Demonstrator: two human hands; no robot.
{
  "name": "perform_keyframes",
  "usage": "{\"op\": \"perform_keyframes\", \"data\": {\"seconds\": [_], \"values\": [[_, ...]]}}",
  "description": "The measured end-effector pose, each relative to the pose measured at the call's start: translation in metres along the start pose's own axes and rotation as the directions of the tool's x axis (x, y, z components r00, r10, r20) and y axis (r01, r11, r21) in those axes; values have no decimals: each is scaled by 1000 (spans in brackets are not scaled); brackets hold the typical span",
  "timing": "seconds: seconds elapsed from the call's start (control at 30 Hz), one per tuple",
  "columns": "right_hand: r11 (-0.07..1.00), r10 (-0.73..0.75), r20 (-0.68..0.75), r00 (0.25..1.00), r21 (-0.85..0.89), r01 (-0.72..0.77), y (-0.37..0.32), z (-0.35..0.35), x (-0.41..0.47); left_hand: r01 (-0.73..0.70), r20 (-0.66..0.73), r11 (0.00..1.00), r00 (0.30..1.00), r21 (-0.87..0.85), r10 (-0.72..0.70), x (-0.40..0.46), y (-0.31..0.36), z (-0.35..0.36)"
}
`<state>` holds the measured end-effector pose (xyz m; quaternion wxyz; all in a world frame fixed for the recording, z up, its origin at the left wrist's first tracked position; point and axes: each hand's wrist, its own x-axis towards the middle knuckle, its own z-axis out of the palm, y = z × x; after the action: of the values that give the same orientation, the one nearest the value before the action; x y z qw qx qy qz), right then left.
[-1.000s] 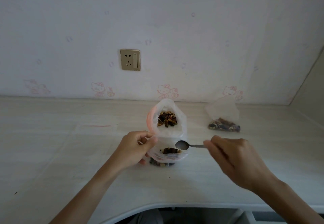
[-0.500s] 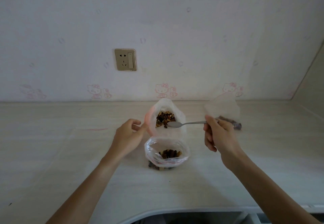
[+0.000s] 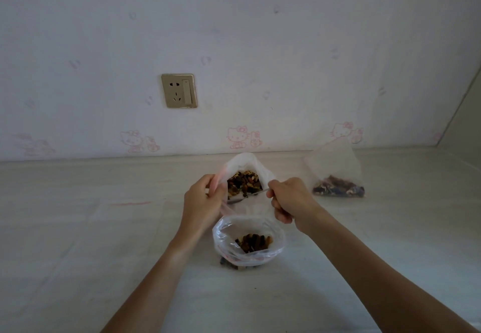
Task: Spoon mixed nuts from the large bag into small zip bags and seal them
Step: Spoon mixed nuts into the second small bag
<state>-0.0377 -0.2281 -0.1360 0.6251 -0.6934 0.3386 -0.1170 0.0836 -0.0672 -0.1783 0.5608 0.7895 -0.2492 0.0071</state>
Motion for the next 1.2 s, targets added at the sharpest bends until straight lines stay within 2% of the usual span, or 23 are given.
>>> {"op": "perform_keyframes", "data": {"seconds": [0.43,0.6,0.77,1.03,1.2], "values": [[995,101,-30,994,21,-100,2,4,16,-3,20,996,1000,-89,5,0,0,3],[995,83,-86,993,70,-77,2,14,22,10,17,993,1000,-120,-8,0,2,2],[1000,19,-97,995,21,-17,0,18,26,26,73,993,997,-112,-18,-3,4,8],[998,-54,-90,994,4,55,13,16,29,29,34,986,999,-162,-24,-1,4,6],[996,-44,-47,998,72,47,17,12,27,72,-14,974,997,-217,-77,1,1,5]]}}
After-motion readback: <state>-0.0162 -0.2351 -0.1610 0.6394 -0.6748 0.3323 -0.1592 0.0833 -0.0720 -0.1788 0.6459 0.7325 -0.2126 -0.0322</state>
